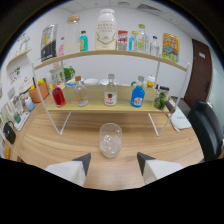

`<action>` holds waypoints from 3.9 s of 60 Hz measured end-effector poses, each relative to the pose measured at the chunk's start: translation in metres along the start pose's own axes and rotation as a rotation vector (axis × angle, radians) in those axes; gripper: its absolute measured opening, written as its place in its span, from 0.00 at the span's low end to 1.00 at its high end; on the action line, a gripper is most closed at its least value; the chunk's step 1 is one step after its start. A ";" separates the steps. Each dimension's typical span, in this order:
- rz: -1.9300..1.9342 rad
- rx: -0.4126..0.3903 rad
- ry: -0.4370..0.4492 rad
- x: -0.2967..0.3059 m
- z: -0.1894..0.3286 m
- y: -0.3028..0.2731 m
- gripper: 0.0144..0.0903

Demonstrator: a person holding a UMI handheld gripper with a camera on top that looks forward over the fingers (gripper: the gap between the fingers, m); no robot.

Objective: Make me a cup of Vodka Sunrise.

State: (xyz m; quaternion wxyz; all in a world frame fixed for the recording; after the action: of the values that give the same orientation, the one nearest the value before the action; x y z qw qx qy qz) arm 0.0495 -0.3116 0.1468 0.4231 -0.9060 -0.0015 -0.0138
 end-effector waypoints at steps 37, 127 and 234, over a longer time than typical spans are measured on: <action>0.057 0.118 -0.030 -0.105 -0.016 0.008 0.94; -0.032 0.418 -0.104 -0.144 0.049 -0.109 0.26; 0.354 0.523 -0.247 -0.151 0.026 -0.139 0.26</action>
State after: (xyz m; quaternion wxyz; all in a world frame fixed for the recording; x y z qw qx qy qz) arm -0.1030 -0.2010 0.2332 0.6334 -0.7479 0.1012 0.1708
